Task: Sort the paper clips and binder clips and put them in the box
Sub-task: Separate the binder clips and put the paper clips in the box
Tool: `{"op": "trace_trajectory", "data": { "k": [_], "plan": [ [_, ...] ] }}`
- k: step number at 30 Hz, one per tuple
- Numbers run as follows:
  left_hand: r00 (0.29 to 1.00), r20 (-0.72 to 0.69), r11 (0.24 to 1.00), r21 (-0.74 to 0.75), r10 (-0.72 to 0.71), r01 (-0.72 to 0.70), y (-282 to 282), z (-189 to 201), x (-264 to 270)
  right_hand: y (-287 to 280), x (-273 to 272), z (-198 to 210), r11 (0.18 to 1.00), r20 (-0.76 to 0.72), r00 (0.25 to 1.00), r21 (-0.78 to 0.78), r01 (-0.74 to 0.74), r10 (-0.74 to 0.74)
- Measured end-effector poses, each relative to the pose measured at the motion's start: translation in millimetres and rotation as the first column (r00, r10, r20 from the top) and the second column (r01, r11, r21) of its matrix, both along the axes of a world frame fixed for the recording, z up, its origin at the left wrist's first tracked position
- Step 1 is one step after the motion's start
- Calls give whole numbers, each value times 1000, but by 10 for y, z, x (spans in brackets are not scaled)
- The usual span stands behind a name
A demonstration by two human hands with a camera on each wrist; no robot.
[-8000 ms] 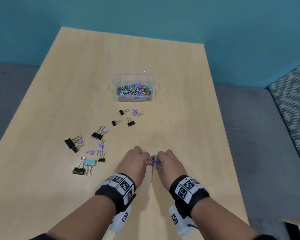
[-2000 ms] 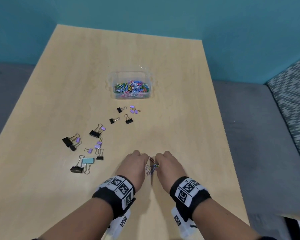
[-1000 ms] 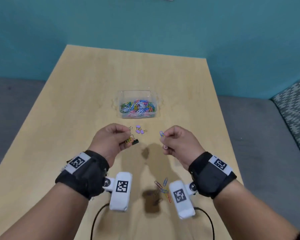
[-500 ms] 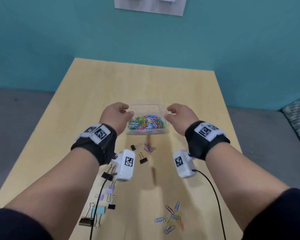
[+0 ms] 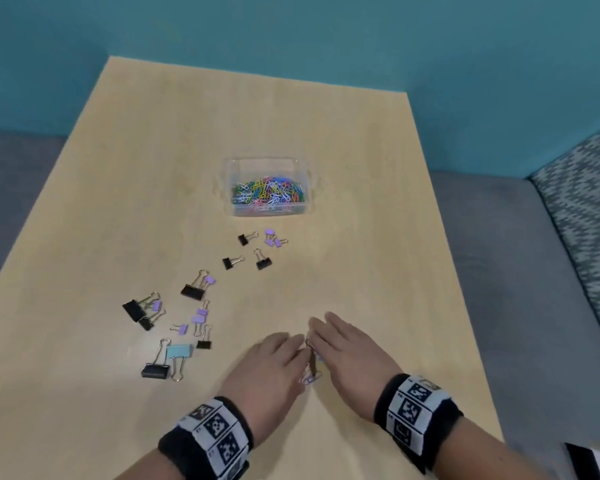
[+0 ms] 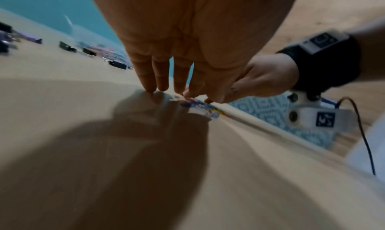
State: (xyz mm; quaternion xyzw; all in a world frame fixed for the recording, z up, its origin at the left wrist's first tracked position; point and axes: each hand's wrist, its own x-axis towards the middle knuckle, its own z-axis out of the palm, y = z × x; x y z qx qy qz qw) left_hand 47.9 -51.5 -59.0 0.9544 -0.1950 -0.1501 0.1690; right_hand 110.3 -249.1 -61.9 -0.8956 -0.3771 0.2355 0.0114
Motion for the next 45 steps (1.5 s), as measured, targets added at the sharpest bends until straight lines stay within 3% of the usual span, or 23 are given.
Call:
{"op": "trace_trajectory", "data": {
  "k": [3,6,8,10,12,14,25,34,39,45],
  "plan": [
    [992,63,994,38,-108,106,-62,-27,-139,-111,-209,18,1000,47,999,-18,22,-21],
    [986,100,991,52,-132,127,-46,-56,-211,-231,-366,29,996,56,998,90,15,-20],
    [996,84,1000,-6,-26,27,-41,-46,-216,-304,-422,72,959,-9,983,219,182,-185],
    [981,38,980,-69,191,-188,-76,8,-195,-338,-466,133,864,-92,908,280,418,-410],
    [939,-77,941,-39,334,-337,-148,80,-146,-292,-481,169,810,-127,842,232,539,-524],
    [924,-133,933,22,358,-358,-238,90,-106,-182,-488,154,796,-139,817,182,577,-560],
    [901,-152,913,23,407,-408,-467,72,94,164,-310,155,767,-161,782,157,622,-602],
    [882,-232,912,81,410,-403,-503,196,231,197,-200,176,801,-150,805,105,590,-574],
    [884,-243,916,92,400,-390,-509,192,223,179,-186,179,855,-129,857,88,511,-499],
    [885,-234,913,38,403,-406,-462,202,222,150,-196,220,859,-129,859,75,506,-495]
  ]
}}
